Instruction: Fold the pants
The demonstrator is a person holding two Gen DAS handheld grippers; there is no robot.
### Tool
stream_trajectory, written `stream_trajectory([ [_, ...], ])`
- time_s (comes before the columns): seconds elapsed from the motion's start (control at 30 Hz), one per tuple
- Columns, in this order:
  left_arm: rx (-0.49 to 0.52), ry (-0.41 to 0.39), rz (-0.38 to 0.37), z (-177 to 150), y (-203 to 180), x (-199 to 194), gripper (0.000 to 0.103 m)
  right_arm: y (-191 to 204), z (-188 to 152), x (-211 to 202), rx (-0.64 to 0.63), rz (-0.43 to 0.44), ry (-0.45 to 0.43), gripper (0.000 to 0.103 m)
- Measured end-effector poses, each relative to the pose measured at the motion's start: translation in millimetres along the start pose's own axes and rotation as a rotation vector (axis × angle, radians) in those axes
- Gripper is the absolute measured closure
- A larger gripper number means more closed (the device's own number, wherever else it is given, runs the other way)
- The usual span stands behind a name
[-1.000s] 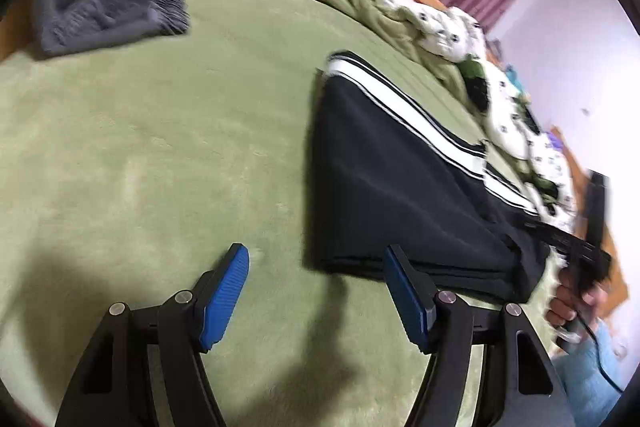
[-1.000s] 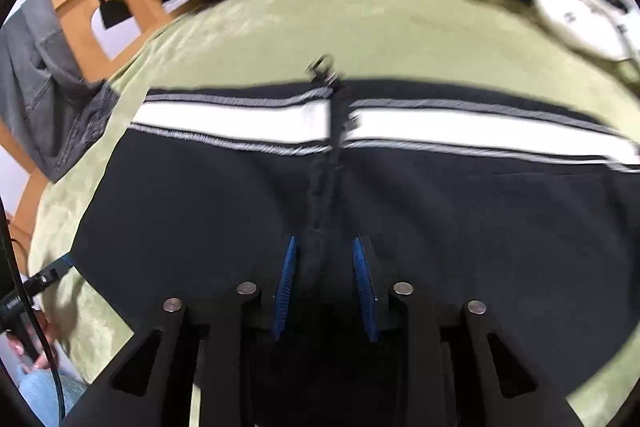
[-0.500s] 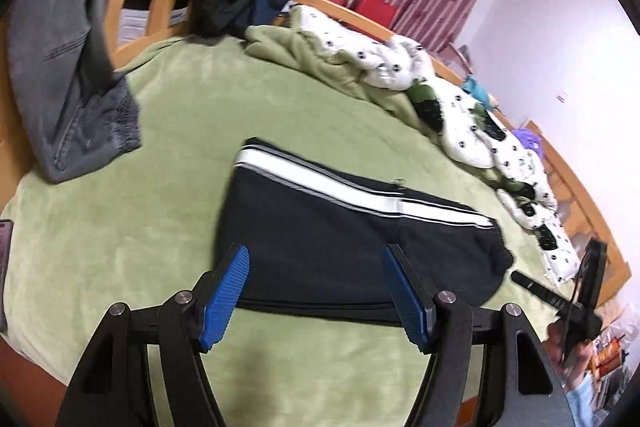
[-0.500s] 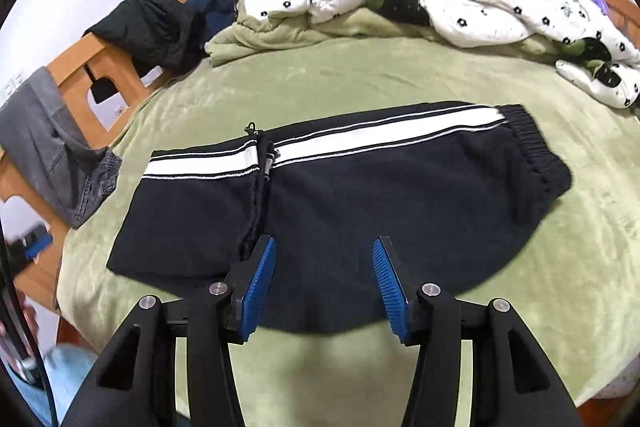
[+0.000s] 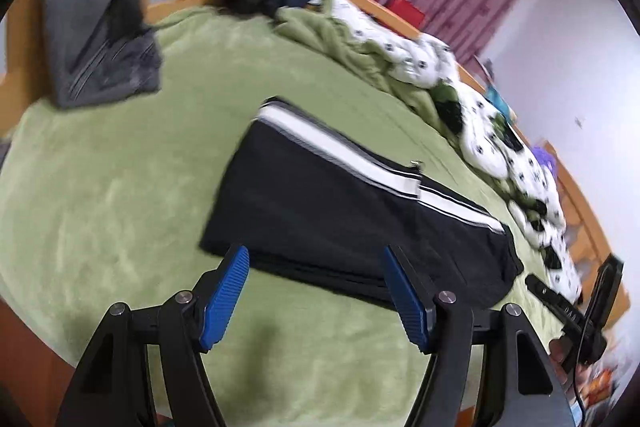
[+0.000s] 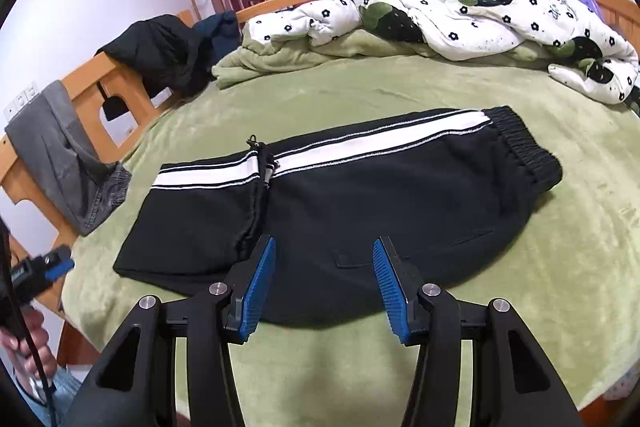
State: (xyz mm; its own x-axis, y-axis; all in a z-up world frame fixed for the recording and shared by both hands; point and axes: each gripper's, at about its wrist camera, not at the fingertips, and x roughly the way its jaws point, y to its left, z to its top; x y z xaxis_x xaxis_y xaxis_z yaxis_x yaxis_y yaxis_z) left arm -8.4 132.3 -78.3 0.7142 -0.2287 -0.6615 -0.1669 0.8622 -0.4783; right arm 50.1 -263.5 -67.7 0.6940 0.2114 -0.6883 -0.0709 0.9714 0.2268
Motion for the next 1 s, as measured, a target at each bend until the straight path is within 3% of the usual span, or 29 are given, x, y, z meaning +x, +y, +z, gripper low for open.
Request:
stream_trajectory([
  [0.13, -0.079, 0.049, -0.034, 1.2, 31.7, 25.4, 0.036, -2.0, -5.3, 25.8, 0.007, -0.06, 0.017, 0.053],
  [0.3, -0.092, 0.121, 0.0, 1.5, 48.6, 64.7, 0.036, -8.8, -2.7, 51.3, -0.005, -0.082, 0.053, 0.053],
  [0.4, -0.162, 0.15, 0.025, -1.0, 66.7, 89.5, 0.036, -12.3, -0.4, 60.9, 0.013, -0.1, 0.054, 0.053],
  [0.47, -0.201, 0.113, 0.004, -2.1, 73.8, 94.7, 0.036, -16.8, 4.3, 69.1, 0.053, -0.086, 0.067, 0.053],
  [0.67, -0.134, 0.084, 0.015, -4.0, 61.5, 100.6, 0.037, -18.5, 4.2, 80.8, 0.084, -0.099, 0.067, 0.053],
  [0.77, -0.163, 0.076, 0.041, 0.0, 62.6, 102.2, 0.054, -20.1, -1.7, 79.9, 0.068, -0.122, 0.076, 0.053],
  [0.9, -0.249, 0.067, 0.013, 5.5, 69.7, 103.1, 0.079, -23.8, -5.5, 72.8, 0.039, -0.135, 0.087, 0.055],
  [0.97, -0.21, 0.043, 0.04, 8.5, 58.0, 98.3, 0.087, -27.7, -6.5, 63.8, 0.023, -0.137, 0.077, 0.055],
  [1.0, -0.14, 0.018, 0.091, 10.9, 41.9, 93.3, 0.088, -29.3, -6.2, 61.0, 0.019, -0.14, 0.073, 0.055],
])
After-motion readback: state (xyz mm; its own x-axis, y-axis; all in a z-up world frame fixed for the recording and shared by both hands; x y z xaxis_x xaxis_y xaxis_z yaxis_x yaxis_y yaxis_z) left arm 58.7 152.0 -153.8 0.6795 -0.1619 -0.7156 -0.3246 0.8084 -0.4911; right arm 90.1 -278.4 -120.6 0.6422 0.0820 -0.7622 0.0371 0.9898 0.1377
